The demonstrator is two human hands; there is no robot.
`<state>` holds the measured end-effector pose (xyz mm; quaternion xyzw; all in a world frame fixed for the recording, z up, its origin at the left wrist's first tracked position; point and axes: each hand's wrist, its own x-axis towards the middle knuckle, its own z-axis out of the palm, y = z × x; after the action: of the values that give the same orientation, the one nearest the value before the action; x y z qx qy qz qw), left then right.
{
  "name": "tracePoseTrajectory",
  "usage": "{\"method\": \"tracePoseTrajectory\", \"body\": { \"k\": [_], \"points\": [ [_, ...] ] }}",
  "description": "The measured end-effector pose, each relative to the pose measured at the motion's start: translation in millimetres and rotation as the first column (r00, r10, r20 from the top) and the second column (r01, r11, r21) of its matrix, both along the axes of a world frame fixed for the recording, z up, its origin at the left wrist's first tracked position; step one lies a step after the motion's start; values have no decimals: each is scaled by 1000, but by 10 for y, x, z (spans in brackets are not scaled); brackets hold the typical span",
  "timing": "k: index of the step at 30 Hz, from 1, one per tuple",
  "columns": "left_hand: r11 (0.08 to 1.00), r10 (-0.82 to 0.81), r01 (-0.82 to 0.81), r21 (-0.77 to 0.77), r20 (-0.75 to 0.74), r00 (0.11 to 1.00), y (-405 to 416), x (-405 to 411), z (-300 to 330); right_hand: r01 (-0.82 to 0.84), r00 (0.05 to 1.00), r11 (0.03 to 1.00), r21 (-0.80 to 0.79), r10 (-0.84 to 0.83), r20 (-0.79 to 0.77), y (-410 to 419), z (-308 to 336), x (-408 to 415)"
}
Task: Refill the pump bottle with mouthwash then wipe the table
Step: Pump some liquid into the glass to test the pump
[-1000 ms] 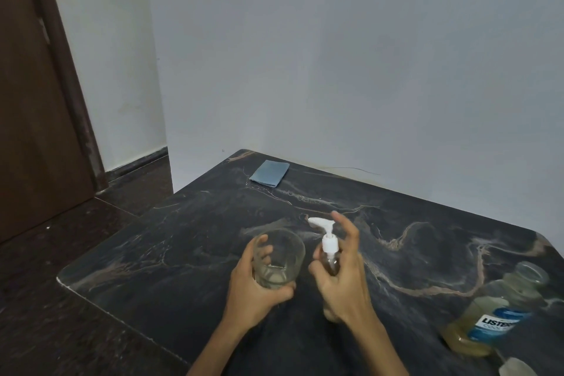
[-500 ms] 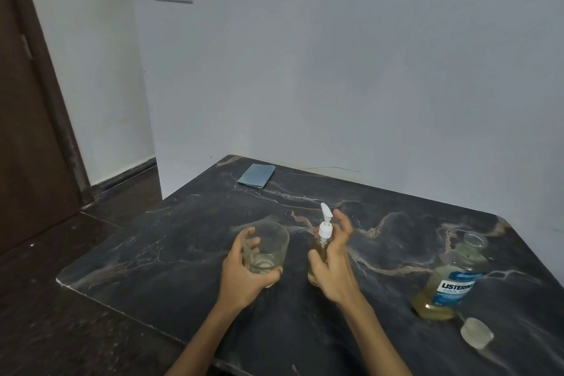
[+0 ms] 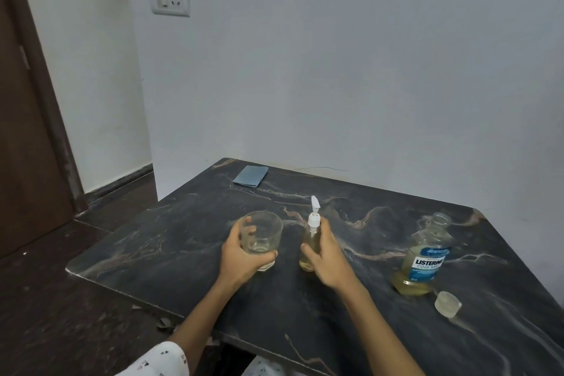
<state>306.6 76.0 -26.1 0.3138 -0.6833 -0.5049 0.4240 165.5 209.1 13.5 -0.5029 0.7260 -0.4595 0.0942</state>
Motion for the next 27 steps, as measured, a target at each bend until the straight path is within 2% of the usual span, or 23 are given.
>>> {"method": "tracePoseTrajectory", "body": {
  "k": [3,5,12,19,27],
  "points": [
    [1000,-2,2,-15,-20,1000,-36,-92,135,-4,1000,1000,-8,4,12,-5,52,-78],
    [999,-9,8,-33,-40,999,-112,-205,299,18,997,998,-60,-13,77,-63,144,-157],
    [999,-14,14,-38,-3,1000,-597,-806,732,201,971,973,-117,-182,158,-543,471,-754],
    [999,-37,35,27,54,998,-1176,-1482,560,446,867,886,-124,-393,306,-1089,311,-1364],
    [999,-44,43,32,51,998,-1713,-2173,417,495,824,859,-133,-415,387,-1617,210,-1888]
  ]
}}
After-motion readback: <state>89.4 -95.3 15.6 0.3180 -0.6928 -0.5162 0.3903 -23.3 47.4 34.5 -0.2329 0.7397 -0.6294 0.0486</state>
